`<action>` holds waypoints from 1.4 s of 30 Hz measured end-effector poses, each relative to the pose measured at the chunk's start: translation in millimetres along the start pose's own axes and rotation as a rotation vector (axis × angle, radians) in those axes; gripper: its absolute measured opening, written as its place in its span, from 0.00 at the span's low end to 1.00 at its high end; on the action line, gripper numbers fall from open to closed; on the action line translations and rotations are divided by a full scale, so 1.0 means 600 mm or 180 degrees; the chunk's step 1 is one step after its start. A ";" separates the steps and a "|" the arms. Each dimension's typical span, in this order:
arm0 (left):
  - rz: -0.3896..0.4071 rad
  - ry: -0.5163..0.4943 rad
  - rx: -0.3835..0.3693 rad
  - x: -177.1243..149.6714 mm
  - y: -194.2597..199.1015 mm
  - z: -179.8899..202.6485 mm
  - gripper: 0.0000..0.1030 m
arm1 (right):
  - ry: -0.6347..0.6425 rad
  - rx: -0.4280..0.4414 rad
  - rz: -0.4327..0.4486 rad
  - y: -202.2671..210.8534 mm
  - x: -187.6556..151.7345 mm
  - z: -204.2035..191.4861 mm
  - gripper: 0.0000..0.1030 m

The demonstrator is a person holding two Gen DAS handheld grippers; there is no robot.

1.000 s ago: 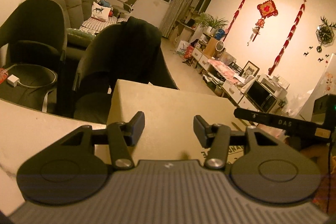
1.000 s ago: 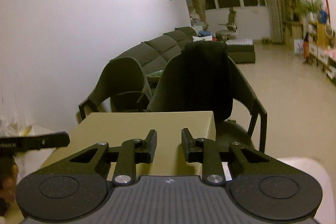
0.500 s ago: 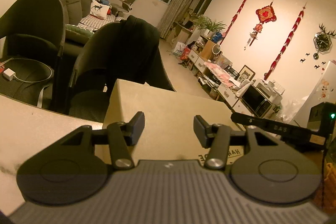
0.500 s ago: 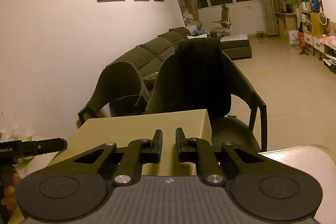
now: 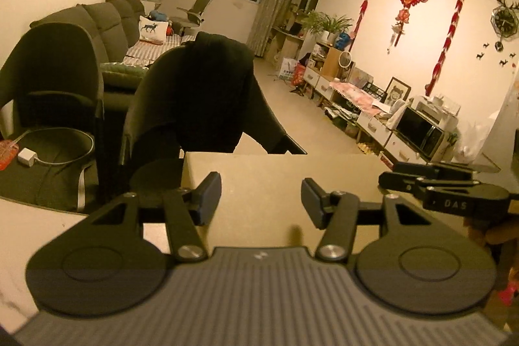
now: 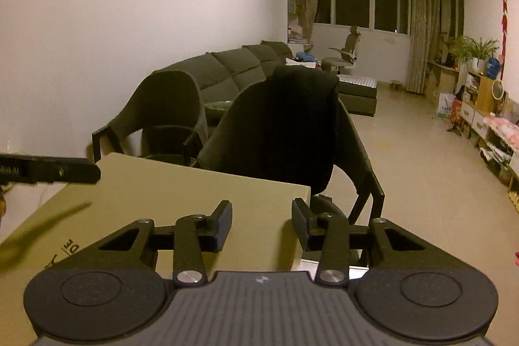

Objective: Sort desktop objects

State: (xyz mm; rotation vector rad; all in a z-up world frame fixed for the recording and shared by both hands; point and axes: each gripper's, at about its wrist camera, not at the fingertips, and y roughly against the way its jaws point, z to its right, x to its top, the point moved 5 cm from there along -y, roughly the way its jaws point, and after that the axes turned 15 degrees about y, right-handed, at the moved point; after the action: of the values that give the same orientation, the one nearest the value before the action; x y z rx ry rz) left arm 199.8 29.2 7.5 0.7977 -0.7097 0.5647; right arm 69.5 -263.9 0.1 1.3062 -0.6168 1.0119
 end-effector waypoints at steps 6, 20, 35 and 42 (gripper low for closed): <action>0.0008 0.0058 0.0037 -0.013 0.039 0.005 0.65 | -0.0212 0.0097 0.0001 0.027 0.004 0.003 0.44; 0.0058 -0.0103 0.0388 -0.046 0.130 0.037 0.81 | -0.0245 0.0017 -0.0043 0.141 -0.008 -0.028 0.63; 0.0130 -0.0234 0.0696 -0.067 0.193 0.067 0.99 | -0.0234 -0.0044 -0.0060 0.244 -0.015 -0.065 0.79; 0.0178 -0.0296 0.0792 -0.077 0.216 0.081 1.00 | -0.0192 -0.0067 -0.0021 0.281 -0.008 -0.082 0.88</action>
State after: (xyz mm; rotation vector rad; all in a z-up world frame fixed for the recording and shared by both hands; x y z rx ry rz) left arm 64.5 56.6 54.4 1.0432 -0.7578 0.6785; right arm -87.7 -225.2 68.7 1.3233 -0.6668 0.9611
